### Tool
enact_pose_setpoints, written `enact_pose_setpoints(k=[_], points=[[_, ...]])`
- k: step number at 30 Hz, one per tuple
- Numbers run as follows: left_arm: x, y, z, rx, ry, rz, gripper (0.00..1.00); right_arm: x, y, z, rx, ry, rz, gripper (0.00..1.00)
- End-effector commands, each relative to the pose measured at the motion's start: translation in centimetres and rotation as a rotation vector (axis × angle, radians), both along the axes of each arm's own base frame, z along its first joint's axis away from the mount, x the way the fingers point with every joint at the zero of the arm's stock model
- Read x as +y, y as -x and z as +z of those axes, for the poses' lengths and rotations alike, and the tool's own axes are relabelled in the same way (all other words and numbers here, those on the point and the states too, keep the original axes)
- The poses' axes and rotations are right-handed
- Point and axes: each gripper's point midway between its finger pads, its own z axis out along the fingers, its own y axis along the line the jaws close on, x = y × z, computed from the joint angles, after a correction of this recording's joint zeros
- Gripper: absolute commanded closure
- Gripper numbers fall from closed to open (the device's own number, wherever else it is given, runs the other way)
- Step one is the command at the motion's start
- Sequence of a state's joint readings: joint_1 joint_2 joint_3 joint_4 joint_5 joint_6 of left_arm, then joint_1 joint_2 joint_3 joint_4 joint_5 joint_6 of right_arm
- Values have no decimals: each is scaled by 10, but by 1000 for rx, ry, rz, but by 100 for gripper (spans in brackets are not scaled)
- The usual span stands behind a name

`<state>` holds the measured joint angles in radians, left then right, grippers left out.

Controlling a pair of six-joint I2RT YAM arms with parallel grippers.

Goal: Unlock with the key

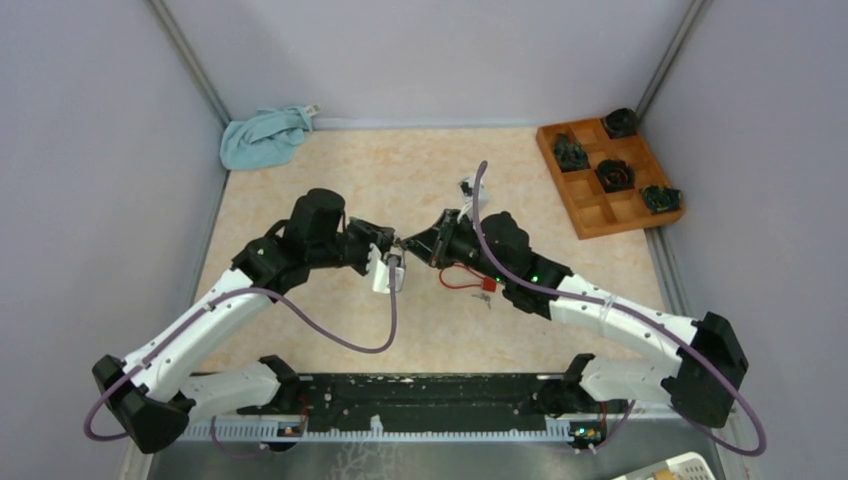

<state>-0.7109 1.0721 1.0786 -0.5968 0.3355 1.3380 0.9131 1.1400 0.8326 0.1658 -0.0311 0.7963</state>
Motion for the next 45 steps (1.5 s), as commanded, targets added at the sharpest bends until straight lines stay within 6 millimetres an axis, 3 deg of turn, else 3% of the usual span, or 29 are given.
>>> enact_pose_setpoints(k=[1,6,18,27,31,36,40,45], points=[[-8,-4,39,-135,91,-27,100,3,6,29,-4,-113,28,100],[-13,-5,51,-239,120,-52,100,10,5,43,78,-256,19,100],[-18,-4,74,-544,214,-57,100,-8,-3,47,317,-603,-95,100],[-23,5,94,-641,294,-96,100,-12,0,61,396,-759,-67,100],[-22,3,83,-595,268,-86,100,-20,0,60,390,-764,-91,84],[-21,2,74,-561,253,-74,100,-34,-1,52,398,-781,-122,53],[-19,3,74,-557,250,-74,100,-46,-3,54,396,-805,-129,50],[-20,6,78,-542,259,-83,100,-70,-9,40,362,-750,-191,45]])
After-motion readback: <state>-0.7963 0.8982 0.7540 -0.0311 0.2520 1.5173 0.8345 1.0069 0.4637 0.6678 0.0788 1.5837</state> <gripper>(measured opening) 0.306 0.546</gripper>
